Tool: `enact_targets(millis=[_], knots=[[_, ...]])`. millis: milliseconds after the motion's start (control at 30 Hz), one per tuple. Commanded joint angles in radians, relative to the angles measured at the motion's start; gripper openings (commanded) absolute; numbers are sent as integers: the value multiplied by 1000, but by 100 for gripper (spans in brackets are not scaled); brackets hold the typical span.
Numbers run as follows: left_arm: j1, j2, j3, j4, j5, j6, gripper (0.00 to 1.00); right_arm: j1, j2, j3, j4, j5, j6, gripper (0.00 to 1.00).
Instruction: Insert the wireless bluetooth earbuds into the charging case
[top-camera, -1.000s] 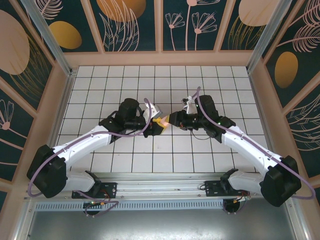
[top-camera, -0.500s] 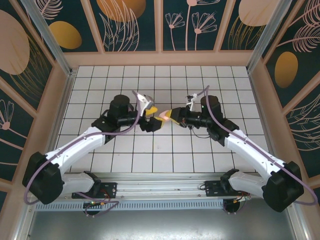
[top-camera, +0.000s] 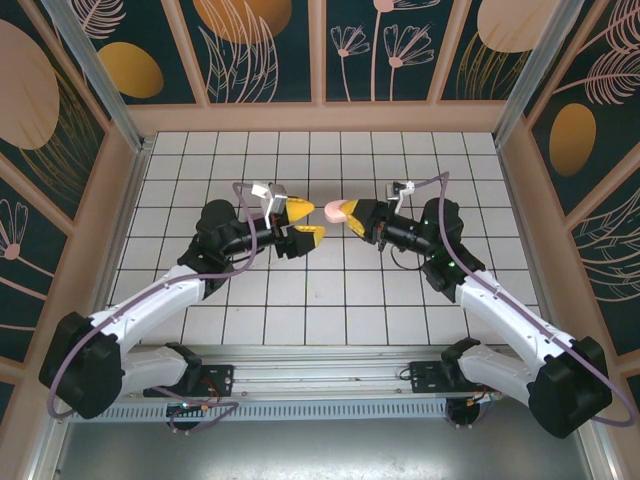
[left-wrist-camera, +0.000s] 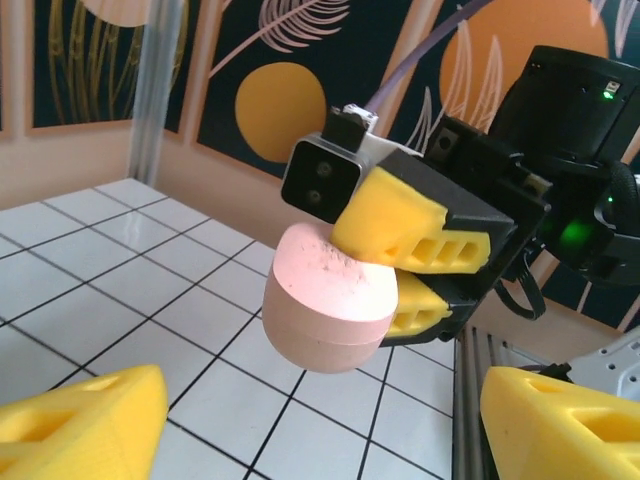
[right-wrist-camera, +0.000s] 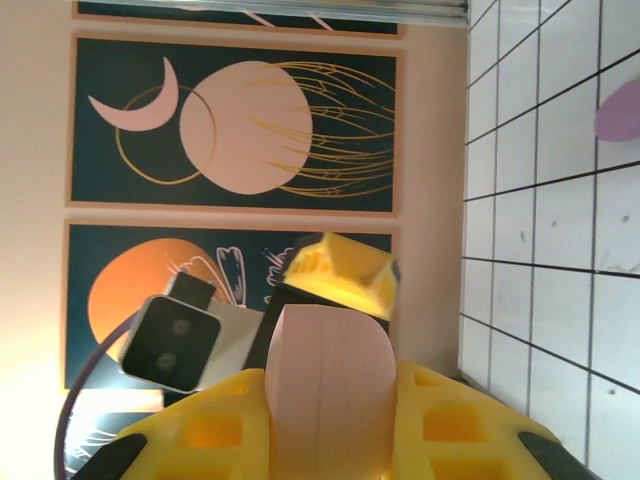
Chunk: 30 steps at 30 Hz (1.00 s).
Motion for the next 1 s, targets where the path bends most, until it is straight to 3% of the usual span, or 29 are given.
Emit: enact_targets(millis=[0,367,667,967], knots=[[-5,34,-4,164,88,-20,75,16,-14,-8,98,13,51,14],[-31,87,31,134,33,102,64,16,-12,-14,101,17,77,14],[-43,109,58,160,2,116,60,45,-9,-13,89,20,72,14],[-50,135,89,157,23,117,47,54,-12,-8,80,18,65,14]])
